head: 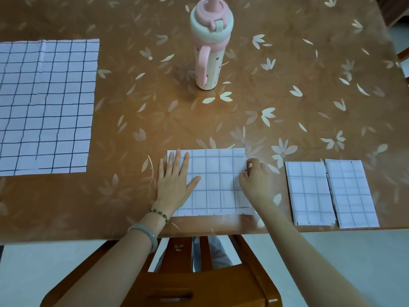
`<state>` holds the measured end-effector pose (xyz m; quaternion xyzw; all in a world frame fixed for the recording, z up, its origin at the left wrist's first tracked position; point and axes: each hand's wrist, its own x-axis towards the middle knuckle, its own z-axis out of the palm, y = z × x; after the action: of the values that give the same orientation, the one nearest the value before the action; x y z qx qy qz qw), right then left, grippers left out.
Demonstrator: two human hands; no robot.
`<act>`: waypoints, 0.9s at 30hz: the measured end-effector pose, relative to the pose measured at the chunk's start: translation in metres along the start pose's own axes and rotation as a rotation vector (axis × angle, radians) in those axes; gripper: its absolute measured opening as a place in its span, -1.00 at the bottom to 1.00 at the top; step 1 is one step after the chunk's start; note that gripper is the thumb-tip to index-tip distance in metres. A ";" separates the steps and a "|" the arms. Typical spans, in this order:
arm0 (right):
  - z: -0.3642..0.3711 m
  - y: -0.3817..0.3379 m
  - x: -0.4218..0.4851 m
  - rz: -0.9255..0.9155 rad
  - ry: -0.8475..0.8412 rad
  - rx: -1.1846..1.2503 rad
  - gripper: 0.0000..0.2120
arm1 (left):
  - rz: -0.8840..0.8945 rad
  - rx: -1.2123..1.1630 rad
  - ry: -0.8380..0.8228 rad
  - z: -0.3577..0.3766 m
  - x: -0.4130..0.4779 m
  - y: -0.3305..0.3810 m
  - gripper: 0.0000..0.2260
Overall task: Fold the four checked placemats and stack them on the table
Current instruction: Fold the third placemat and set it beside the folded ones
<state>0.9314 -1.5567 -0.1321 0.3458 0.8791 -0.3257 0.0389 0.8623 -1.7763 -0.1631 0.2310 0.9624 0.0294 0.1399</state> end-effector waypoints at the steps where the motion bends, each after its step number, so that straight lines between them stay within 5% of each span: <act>1: 0.002 -0.002 -0.001 -0.118 0.086 -0.133 -0.64 | -0.003 0.001 0.008 0.001 0.000 0.000 -0.31; 4: 0.020 -0.027 -0.004 -0.454 0.232 -0.260 -0.59 | -0.012 0.002 0.039 0.004 0.001 -0.001 -0.31; 7: 0.054 -0.060 -0.005 -0.685 -0.037 -0.146 -0.61 | -0.014 0.002 0.051 0.005 0.002 -0.002 -0.31; 10: 0.077 -0.065 -0.002 -0.670 -0.260 -0.219 -0.47 | 0.001 0.021 0.075 0.007 0.001 -0.003 -0.32; 19: 0.035 0.018 0.024 -0.592 -0.057 -0.427 -0.49 | -0.040 0.020 0.098 0.011 0.000 -0.007 -0.30; 27: 0.026 0.018 0.023 -0.545 -0.073 -0.557 -0.46 | -0.238 0.029 0.118 -0.001 -0.012 -0.020 -0.26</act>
<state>0.9215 -1.5491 -0.1694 0.0640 0.9915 -0.0853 0.0747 0.8639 -1.7996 -0.1611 0.1152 0.9898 0.0121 0.0823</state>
